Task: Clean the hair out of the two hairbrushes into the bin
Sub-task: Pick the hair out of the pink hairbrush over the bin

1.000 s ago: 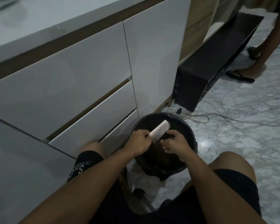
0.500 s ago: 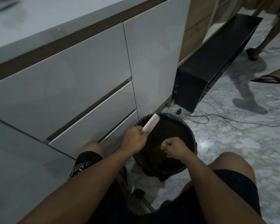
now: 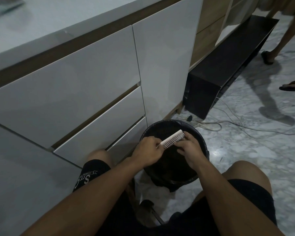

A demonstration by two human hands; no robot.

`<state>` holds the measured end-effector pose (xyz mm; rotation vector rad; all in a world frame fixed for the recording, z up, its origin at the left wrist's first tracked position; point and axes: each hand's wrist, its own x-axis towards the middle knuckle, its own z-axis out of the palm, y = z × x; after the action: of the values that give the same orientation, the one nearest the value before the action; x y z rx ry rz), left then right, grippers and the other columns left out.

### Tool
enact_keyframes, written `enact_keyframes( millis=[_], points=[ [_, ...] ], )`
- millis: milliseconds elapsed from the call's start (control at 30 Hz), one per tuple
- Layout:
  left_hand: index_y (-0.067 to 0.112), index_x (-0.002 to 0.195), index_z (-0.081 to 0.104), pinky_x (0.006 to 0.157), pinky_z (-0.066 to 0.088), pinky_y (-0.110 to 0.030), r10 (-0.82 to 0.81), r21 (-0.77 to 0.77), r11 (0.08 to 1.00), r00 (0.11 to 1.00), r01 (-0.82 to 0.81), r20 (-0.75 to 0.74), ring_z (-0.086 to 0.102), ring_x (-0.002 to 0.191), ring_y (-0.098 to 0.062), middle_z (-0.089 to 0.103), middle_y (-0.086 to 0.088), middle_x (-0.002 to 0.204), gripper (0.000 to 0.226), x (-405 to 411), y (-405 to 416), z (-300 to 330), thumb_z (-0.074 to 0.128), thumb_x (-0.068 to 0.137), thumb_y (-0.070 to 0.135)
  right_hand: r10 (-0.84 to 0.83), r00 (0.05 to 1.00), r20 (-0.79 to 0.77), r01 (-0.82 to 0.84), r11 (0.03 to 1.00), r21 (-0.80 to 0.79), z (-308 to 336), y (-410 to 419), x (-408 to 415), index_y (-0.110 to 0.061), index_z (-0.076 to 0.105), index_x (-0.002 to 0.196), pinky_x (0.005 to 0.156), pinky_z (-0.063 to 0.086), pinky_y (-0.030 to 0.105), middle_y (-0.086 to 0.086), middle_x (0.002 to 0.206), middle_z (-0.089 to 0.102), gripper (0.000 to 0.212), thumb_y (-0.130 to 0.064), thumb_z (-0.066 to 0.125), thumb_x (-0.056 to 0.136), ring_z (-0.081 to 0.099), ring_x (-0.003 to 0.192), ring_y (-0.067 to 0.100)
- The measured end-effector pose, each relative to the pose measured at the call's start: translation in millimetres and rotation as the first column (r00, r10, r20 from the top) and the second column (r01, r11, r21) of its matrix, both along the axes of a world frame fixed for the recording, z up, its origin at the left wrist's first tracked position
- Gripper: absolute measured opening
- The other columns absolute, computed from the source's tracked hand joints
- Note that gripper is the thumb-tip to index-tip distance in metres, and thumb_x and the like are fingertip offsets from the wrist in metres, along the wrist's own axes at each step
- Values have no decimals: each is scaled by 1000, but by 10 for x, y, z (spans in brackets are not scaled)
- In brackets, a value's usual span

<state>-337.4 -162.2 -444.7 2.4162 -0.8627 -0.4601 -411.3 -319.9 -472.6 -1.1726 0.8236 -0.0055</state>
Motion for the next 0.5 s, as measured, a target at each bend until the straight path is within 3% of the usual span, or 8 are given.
enact_keyframes(
  millis=[100, 200, 267, 367, 500],
  points=[
    [9, 103, 72, 53, 33, -13, -4, 6, 1000, 997, 4, 72, 56, 74, -12, 60, -4, 89, 23, -3, -6, -4, 56, 93, 23, 37, 999, 10, -38, 998, 57, 34, 25, -23, -11, 53, 123, 82, 53, 38, 12, 110, 69, 34, -2, 57, 90, 66, 86, 19],
    [9, 100, 70, 52, 31, -16, 22, 27, 999, 994, -25, 107, 55, 77, -15, 61, -8, 94, 23, 6, -14, 6, 53, 94, 23, 109, 994, -19, -110, 991, -70, 50, 73, -49, -5, 64, 111, 57, 42, 28, 14, 83, 65, 20, -11, 52, 96, 48, 59, 13],
    [8, 100, 69, 53, 30, -17, 44, 38, 998, 992, -49, 117, 52, 76, -14, 60, -9, 96, 23, 8, -9, 17, 51, 96, 22, 124, 992, -35, -128, 980, -155, 24, 72, -51, -7, 67, 101, 52, 38, 25, 6, 72, 54, 21, -12, 47, 98, 43, 59, 13],
    [7, 100, 68, 61, 40, -25, 74, 56, 995, 991, -81, 112, 57, 80, -20, 63, -11, 98, 24, 22, 10, 22, 49, 96, 21, 139, 990, -32, -143, 961, -235, 6, 52, -46, -13, 65, 86, 52, 39, 25, 3, 71, 51, 25, -17, 44, 99, 45, 63, 15],
    [3, 102, 70, 47, 31, -11, 130, 35, 991, 989, -133, 64, 58, 80, -17, 69, -14, 100, 26, 41, 37, 15, 49, 96, 18, 163, 985, -54, -172, 937, -304, -28, 37, -46, -15, 65, 84, 57, 44, 28, 3, 72, 53, 26, -19, 44, 100, 49, 69, 17]
  ],
)
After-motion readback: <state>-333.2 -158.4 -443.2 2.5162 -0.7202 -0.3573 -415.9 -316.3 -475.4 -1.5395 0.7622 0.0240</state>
